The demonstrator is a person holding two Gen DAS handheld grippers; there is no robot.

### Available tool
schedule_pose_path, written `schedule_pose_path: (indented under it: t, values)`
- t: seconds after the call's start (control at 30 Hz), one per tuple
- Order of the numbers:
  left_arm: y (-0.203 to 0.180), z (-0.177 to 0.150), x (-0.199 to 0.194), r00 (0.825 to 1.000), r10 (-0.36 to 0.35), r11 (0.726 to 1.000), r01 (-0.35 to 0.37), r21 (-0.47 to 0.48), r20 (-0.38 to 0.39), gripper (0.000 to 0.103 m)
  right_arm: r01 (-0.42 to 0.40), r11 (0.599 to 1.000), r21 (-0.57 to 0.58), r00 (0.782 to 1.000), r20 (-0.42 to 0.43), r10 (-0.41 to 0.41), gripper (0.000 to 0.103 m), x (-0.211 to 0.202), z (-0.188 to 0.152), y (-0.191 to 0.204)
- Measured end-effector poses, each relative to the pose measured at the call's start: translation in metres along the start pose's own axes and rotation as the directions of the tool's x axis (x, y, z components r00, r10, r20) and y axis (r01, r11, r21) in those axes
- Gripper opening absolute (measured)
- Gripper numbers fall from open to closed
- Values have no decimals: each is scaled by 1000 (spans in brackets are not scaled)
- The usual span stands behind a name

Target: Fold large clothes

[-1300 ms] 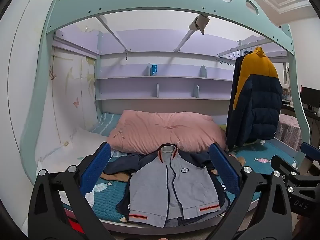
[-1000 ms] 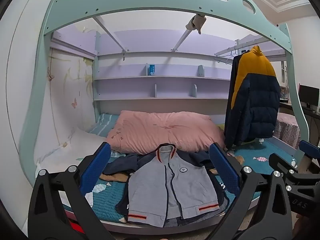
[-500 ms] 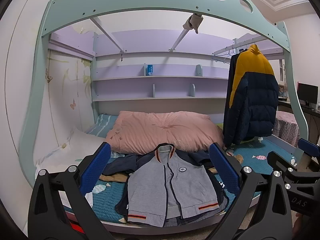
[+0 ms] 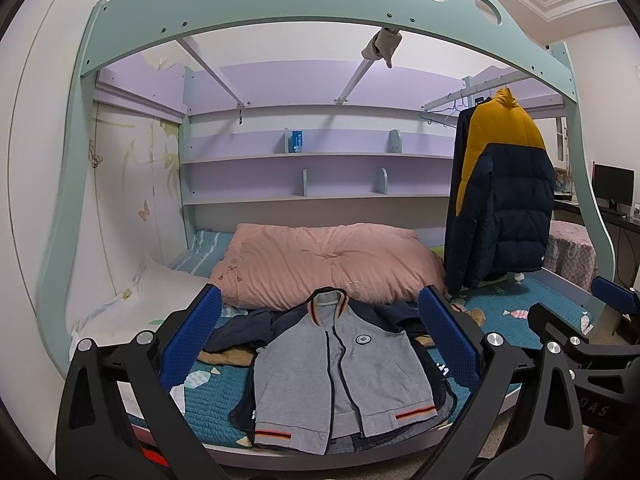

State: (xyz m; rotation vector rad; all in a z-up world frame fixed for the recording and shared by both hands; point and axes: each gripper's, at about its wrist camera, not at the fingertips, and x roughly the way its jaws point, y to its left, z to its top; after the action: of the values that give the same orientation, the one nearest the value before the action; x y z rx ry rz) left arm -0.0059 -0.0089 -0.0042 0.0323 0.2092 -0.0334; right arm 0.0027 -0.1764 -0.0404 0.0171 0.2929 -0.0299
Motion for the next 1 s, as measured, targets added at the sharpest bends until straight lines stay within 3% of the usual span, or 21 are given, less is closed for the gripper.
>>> schedule_pose_path:
  t: [1.0]
  values:
    - [-9,-2,-2,1000,-1,1000,1,10,4,98,-1,1000,1,1000,1,1,96,-1,-1,-1]
